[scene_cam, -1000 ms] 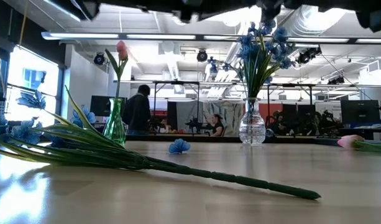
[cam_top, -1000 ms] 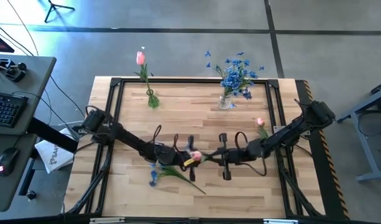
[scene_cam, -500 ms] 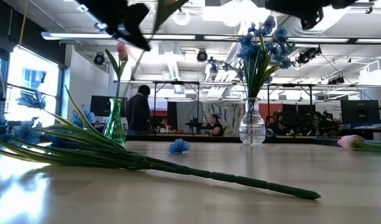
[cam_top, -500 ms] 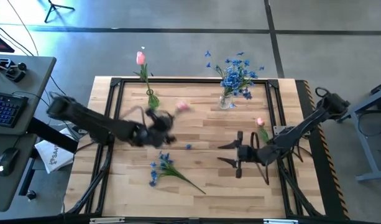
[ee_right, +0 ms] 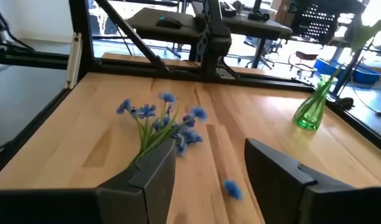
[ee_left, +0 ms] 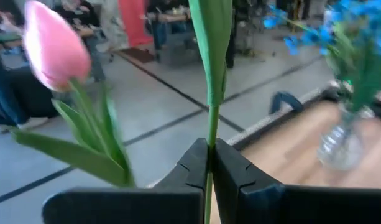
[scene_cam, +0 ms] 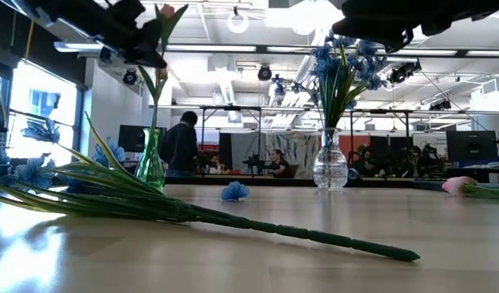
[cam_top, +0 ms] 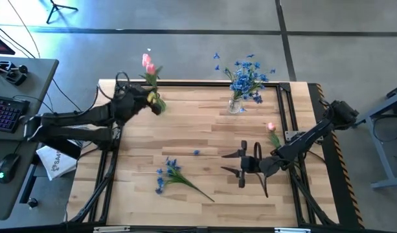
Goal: Sort flowers into vase by color
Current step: Put the left pink tulip into the green vase
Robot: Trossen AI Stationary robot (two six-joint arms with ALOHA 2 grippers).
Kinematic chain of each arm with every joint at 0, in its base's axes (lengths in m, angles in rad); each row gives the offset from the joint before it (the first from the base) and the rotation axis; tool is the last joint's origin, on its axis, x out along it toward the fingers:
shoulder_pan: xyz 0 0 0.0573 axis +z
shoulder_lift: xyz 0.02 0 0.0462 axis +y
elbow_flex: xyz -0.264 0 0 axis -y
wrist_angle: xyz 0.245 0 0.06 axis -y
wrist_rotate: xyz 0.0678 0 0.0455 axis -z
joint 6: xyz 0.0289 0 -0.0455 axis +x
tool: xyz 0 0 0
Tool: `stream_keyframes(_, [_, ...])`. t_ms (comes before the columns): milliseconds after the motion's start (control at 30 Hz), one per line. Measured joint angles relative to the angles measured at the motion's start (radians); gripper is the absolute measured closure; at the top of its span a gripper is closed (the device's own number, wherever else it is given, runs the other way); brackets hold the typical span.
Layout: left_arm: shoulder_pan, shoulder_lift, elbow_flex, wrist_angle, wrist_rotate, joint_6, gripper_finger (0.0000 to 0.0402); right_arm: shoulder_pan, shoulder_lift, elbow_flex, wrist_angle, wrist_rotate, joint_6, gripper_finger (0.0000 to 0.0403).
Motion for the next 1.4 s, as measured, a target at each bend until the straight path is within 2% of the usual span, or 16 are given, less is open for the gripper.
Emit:
stream_keyframes(200, [0.170,0.008,-0.048,0.045,0.061,0.025,0.0401,0.000,-0.001,0.000,0.012,-0.008,-0.003,0.0215])
stream_keyframes(333, [0.206,0.010,-0.051,0.074,0.093,-0.005,0.0401,0.000,-0.001,0.000,0.013,-0.008,-0.004,0.0215])
stream_keyframes(500, [0.210,0.006,-0.049,0.129,0.119,-0.006,0.0401,-0.005,-0.001,0.000,0.013,-0.009,-0.005,0.0215])
stream_keyframes(1400, [0.155,0.000,-0.023,0.103,0.134,-0.051,0.0401,-0.007,-0.001,0.000,0.009,-0.010,0.014,0.0215])
